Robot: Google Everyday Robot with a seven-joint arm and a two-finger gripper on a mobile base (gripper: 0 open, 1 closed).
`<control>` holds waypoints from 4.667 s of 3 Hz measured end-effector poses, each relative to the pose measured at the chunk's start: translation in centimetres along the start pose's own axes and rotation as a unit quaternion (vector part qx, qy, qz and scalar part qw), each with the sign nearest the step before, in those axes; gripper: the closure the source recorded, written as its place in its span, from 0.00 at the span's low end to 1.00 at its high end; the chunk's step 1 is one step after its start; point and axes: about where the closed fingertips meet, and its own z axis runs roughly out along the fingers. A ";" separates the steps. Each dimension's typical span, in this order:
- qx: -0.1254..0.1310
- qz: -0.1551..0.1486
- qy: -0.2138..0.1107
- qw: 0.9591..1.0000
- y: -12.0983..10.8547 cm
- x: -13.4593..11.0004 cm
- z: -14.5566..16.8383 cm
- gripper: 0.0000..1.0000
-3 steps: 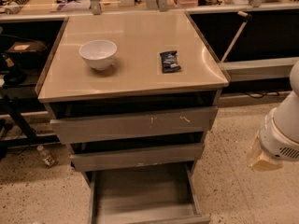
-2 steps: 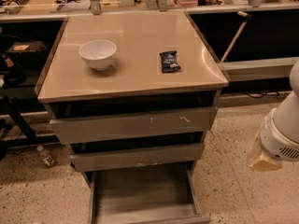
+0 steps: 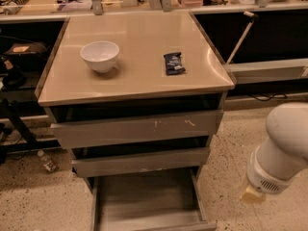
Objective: Close bottom drawer
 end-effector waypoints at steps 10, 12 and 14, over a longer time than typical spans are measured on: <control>-0.224 0.201 -0.027 0.953 4.2 3.2 38.8 1.00; -0.226 0.261 -0.080 0.935 0.7 2.4 44.1 1.00; -0.218 0.299 -0.098 0.924 -2.5 1.7 47.6 1.00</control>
Offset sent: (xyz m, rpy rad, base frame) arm -0.0063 0.0072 -0.0610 0.0198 0.0722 -0.0419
